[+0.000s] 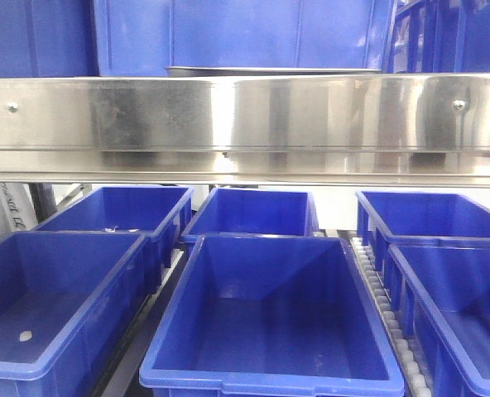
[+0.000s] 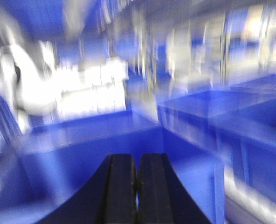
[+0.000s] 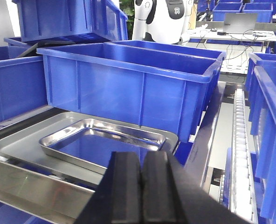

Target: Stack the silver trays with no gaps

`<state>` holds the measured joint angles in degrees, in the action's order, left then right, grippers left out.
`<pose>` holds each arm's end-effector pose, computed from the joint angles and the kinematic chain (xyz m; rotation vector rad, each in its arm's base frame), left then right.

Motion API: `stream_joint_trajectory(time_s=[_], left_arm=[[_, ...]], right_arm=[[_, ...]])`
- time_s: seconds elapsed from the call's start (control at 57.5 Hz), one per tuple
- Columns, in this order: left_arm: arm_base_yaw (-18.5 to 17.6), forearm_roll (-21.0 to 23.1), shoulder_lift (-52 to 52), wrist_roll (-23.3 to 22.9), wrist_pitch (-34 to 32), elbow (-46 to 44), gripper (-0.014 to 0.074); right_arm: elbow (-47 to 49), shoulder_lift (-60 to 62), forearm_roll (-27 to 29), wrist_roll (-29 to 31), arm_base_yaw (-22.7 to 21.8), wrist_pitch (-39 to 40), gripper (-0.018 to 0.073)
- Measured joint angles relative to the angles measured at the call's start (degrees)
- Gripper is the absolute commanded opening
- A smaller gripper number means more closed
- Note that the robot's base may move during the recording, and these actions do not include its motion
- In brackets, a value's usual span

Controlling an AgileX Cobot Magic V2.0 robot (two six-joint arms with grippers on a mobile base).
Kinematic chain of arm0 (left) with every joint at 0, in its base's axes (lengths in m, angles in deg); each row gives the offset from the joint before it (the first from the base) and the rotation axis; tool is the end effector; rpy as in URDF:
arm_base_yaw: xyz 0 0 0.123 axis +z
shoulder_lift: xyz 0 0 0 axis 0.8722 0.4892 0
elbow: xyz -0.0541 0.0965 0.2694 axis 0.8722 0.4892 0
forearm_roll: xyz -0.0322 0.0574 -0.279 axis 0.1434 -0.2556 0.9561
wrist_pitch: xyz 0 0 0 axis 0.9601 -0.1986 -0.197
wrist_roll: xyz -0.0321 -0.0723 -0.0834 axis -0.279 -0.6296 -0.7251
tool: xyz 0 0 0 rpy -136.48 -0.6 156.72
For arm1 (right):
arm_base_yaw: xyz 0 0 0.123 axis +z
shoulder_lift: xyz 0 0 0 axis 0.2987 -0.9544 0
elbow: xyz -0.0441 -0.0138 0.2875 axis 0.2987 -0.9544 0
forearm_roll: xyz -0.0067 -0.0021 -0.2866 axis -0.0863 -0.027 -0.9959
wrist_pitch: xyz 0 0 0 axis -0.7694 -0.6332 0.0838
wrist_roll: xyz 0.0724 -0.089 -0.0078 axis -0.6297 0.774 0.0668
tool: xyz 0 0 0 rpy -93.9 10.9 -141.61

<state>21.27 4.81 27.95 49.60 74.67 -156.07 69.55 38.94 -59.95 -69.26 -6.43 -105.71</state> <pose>0.3244 -0.2365 0.5436 0.4800 1.4054 -0.2481 0.1679 0.0375 0.3934 -0.1511 1.6405 0.2166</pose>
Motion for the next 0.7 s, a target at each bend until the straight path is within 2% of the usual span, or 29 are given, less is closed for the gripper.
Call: stream_joint_trajectory(time_s=[0.122, 0.295, 0.695], left_arm=[[0.00, -1.04, -2.45, 0.00, -0.67, 5.12, -0.0006], [0.00, -1.03, -4.35, 0.00, -5.22, 13.69, -0.0006], [0.00, -1.14, -4.35, 0.00, -3.66, 14.53, -0.0006]], right_arm=[[0.00, 0.00, 0.00, 0.00, 0.00, 0.00, -0.0078], [0.00, 0.00, 0.00, 0.00, 0.00, -0.04, -0.0078], [0.00, 0.00, 0.00, 0.00, 0.00, -0.04, -0.0078]])
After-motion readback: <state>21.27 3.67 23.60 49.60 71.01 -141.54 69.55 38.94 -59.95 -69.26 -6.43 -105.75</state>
